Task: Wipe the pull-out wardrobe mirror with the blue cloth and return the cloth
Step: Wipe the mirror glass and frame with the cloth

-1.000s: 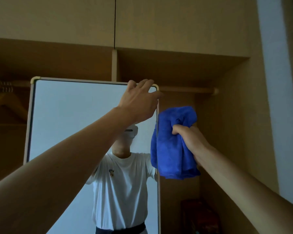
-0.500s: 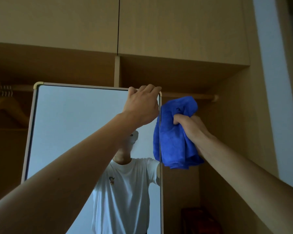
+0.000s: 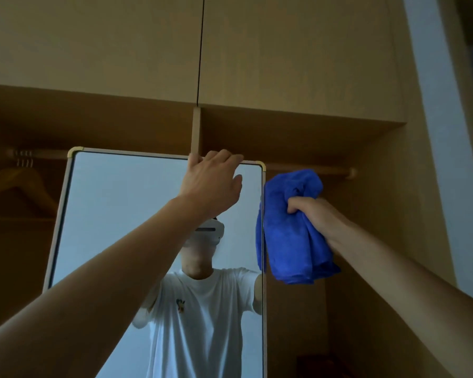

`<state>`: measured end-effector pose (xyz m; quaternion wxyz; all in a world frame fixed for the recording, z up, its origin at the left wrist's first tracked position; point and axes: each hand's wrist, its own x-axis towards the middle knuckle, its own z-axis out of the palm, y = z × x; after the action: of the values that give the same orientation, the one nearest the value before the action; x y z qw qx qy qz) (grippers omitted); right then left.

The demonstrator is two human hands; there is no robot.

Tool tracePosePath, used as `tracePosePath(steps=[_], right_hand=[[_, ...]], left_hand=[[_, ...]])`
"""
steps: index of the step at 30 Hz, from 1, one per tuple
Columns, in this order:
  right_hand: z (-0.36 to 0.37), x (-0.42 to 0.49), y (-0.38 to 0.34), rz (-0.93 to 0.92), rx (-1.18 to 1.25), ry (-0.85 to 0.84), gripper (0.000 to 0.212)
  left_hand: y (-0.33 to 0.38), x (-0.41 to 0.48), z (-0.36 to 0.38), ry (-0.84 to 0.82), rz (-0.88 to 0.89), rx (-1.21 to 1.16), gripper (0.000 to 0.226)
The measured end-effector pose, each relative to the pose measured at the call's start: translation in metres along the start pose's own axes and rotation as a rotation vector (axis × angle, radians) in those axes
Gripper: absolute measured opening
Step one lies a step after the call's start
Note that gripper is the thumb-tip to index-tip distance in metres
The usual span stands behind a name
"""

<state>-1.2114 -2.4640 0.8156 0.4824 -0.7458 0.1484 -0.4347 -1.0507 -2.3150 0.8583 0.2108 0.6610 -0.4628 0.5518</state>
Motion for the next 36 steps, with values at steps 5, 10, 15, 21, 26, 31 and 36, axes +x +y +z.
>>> tracePosePath(steps=[5, 10, 15, 21, 26, 31, 36], right_hand=[[-0.002, 0.006, -0.010, -0.064, -0.115, 0.063, 0.013], [0.002, 0.016, -0.051, -0.190, -0.235, 0.159, 0.007], [0.005, 0.018, -0.081, -0.350, -0.435, 0.205, 0.005], [0.012, 0.023, -0.106, -0.458, -0.826, 0.277, 0.019], [0.025, 0.029, -0.116, -0.550, -1.095, 0.320, 0.018], [0.044, 0.032, -0.125, -0.579, -1.181, 0.305, 0.015], [0.080, 0.031, -0.138, -0.587, -1.193, 0.251, 0.018]], left_hand=[[-0.007, 0.000, -0.003, -0.007, -0.025, -0.041, 0.048], [-0.007, 0.000, -0.005, -0.014, -0.045, -0.083, 0.048], [-0.005, -0.001, -0.007, -0.017, -0.050, -0.111, 0.049], [-0.021, -0.003, -0.009, -0.033, 0.019, -0.119, 0.052], [-0.061, -0.014, -0.019, 0.023, -0.098, -0.072, 0.044], [-0.109, -0.032, -0.032, 0.129, -0.217, -0.042, 0.038], [-0.127, -0.041, -0.038, 0.170, -0.188, -0.062, 0.036]])
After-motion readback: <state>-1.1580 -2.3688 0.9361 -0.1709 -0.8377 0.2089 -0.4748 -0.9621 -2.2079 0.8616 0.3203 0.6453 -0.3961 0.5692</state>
